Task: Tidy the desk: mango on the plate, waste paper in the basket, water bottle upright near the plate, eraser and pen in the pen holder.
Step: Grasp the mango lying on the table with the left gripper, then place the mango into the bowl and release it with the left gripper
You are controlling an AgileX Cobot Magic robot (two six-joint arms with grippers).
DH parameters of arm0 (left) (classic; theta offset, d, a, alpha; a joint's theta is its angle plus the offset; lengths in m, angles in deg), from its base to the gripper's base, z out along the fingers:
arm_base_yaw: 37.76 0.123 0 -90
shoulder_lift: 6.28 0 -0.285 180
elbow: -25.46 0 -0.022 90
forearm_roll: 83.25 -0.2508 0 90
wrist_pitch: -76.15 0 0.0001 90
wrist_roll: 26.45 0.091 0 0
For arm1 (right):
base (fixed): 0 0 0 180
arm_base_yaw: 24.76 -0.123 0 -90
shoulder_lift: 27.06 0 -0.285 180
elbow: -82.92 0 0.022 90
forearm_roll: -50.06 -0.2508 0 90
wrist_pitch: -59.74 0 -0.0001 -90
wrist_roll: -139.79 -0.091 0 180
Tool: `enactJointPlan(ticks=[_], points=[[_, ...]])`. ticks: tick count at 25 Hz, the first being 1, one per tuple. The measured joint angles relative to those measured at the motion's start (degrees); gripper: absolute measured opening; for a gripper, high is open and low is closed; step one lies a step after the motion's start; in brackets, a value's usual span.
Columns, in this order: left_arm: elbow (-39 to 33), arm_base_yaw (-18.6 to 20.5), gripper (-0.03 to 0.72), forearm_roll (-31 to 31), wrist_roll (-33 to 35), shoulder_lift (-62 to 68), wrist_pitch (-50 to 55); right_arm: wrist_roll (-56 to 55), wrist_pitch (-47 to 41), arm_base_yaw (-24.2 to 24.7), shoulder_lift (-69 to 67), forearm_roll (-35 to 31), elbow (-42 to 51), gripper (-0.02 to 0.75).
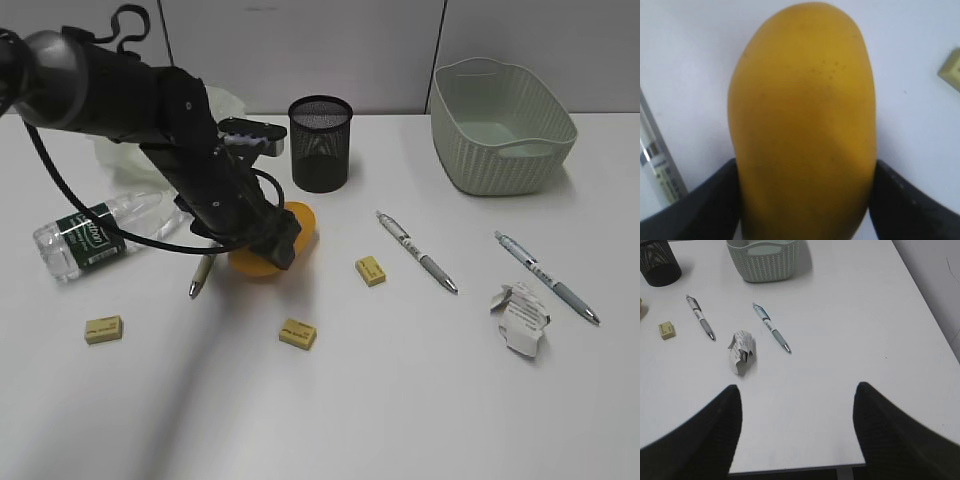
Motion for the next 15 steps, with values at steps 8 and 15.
enactJointPlan(ticks=[8, 15], points=[[0.0, 0.67, 0.554, -3.55, 0.0, -10.6, 9.55, 0.0, 0.0, 0.0, 0.0, 0.0, 0.0, 0.549], [0.0, 9.5, 0.554, -5.29, 0.0, -20.42, 2.72, 0.0, 0.0, 0.0, 0.0, 0.0, 0.0, 0.549]])
